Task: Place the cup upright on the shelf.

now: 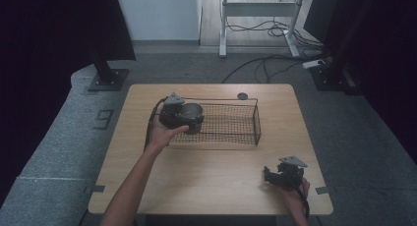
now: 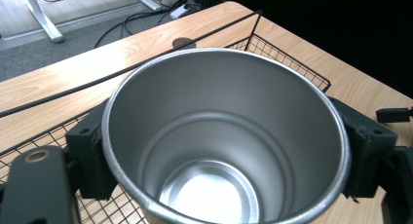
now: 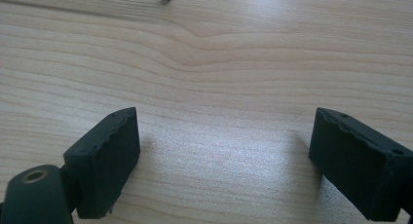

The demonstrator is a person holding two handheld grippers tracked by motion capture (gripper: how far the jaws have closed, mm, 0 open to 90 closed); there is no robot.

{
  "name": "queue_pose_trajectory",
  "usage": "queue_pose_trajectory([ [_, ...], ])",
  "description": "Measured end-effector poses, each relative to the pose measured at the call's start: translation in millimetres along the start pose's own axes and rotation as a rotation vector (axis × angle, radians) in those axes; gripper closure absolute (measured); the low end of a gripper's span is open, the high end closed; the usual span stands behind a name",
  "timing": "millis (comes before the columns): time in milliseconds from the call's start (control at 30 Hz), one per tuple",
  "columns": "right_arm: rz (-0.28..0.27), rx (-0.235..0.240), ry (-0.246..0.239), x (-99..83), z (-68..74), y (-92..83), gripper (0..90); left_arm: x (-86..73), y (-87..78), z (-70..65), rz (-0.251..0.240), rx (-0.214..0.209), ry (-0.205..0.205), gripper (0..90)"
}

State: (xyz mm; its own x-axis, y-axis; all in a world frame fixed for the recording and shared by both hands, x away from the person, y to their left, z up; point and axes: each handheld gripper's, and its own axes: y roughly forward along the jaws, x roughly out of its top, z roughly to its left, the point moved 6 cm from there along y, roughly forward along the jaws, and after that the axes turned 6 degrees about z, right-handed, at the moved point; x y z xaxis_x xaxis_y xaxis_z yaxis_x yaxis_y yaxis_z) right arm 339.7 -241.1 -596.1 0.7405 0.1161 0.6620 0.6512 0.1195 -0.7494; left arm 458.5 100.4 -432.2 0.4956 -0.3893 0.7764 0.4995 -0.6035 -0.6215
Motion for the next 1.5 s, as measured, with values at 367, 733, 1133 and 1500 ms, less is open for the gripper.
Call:
queue_pose_trajectory([
  [367,0.000,0.001,-0.001,0.0,0.1,-0.1,11.5,-1.1,9.3,18.9,0.005,0.024,-0.039,15.2],
  [733,0.000,0.001,-0.001,0.0,0.1,-0.1,11.5,5.2,7.6,31.5,-0.008,0.030,-0.058,15.2],
  [1133,0.000,0.001,-0.001,0.0,0.1,-0.1,11.5,0.0,31.6,44.0,0.028,0.037,-0.076,15.2],
  [1500,0.000,0.001,-0.002,0.0,0.0,-0.1,11.5,-6.0,55.4,43.8,0.068,0.050,-0.065,15.2],
])
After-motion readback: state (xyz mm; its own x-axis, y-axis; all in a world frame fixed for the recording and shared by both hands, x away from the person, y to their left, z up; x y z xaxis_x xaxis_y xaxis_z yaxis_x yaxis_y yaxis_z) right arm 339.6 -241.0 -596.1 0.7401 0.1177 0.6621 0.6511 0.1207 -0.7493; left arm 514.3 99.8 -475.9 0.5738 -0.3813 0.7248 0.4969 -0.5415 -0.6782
